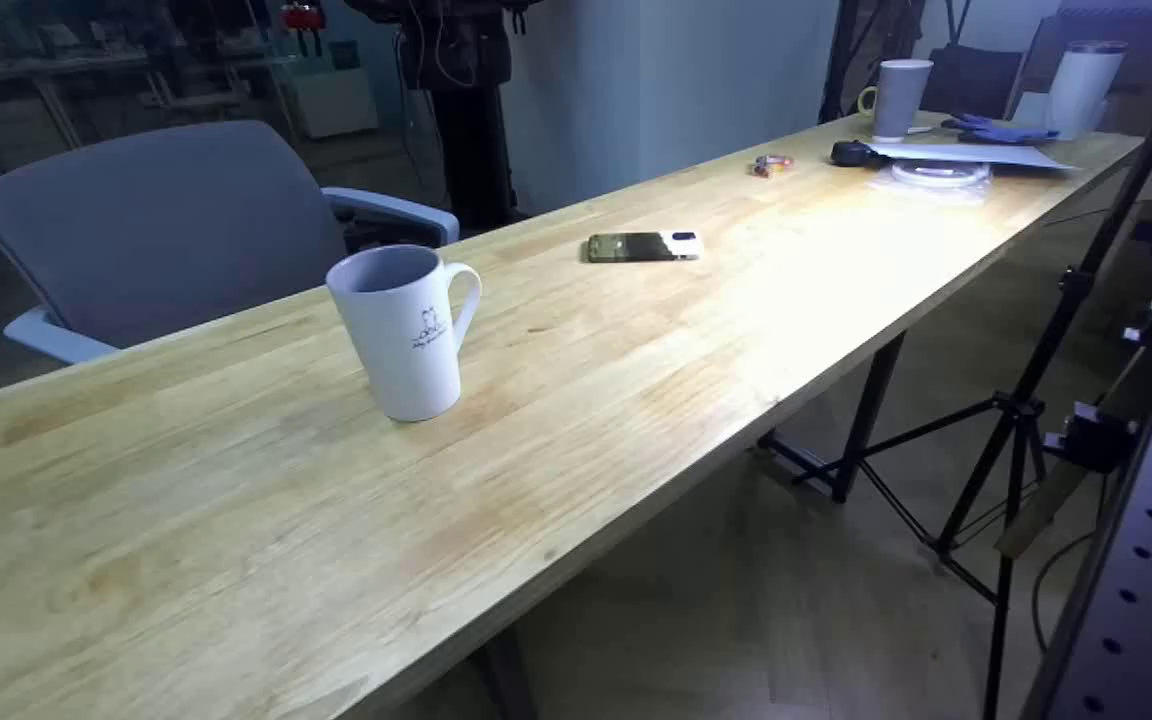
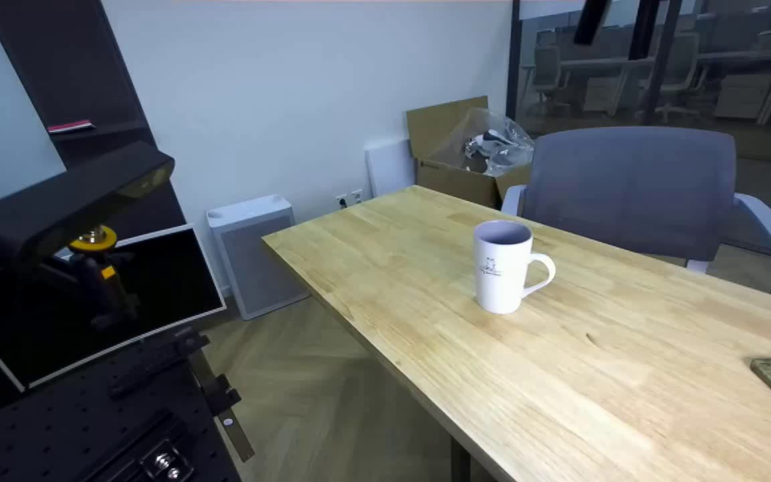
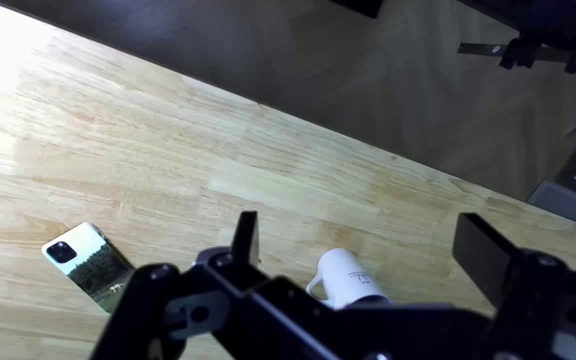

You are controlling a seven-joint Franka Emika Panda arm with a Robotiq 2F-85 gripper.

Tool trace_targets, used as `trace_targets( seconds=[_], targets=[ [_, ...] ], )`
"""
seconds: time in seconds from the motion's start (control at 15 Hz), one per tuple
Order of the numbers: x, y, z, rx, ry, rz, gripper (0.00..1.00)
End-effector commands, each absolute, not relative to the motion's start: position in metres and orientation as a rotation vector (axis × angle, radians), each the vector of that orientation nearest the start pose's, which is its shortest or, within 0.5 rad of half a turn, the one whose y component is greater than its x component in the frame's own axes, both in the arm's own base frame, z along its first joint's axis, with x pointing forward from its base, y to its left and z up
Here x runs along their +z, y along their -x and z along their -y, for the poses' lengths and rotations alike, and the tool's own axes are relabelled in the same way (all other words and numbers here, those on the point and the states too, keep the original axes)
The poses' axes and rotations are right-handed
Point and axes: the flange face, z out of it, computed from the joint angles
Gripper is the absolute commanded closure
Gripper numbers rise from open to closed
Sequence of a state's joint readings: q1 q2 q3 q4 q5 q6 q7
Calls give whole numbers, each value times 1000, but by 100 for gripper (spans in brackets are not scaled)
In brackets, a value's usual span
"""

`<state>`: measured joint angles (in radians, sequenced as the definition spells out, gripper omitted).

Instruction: Move the mug to the right

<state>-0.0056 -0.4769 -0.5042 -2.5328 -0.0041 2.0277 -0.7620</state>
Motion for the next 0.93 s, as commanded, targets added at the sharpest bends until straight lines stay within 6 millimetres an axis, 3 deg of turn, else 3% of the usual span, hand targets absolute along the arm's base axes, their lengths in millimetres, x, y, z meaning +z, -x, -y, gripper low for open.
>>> trace_targets(
  seconds=[0.0,0.4,0.87],
  targets=[
    [414,-347,193,-88,2879,452,0],
    [410,-364,181,-89,2914,474,0],
    [384,-410,127,-80,2930,581,0]
  ],
)
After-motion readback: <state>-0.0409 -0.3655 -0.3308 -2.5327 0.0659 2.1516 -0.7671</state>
